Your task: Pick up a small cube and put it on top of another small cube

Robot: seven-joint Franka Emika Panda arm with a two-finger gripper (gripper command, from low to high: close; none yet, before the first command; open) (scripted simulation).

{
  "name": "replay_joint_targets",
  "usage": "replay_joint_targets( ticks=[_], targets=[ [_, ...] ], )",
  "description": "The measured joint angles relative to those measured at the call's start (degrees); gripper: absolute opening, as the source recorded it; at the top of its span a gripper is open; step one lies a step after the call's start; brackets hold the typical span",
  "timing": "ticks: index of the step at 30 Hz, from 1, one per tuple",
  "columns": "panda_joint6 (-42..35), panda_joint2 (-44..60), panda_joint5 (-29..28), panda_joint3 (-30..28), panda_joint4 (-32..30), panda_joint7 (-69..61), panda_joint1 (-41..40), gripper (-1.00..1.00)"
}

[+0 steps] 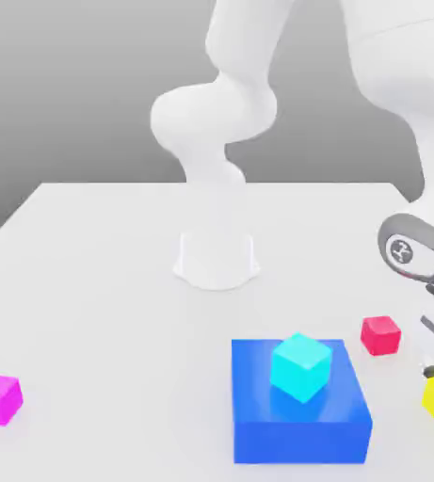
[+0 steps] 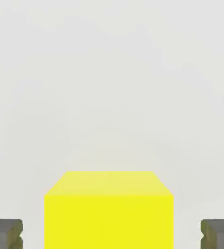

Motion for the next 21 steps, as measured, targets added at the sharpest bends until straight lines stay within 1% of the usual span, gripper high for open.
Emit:
replay_joint_targets(
  ticks=[4,9,14,17,21],
  targets=[
    [0.17,0.28,-0.08,-0.04,0.05,0.01,0.05,-1.0],
    [-6.5,-8.75,1.02,0.72,-2.39,-1.9,-0.33,-1.0],
    [-7.33,-18.14,3.21,5.27,-11.56,-18.41,-2.04,-1.0],
    [-7.33,-24.1,4.81,6.96,-17.47,-29.28,-1.07,-1.0],
    [-7.16,-32.44,5.66,6.87,-25.51,-43.02,1.98,-1.0]
  ],
)
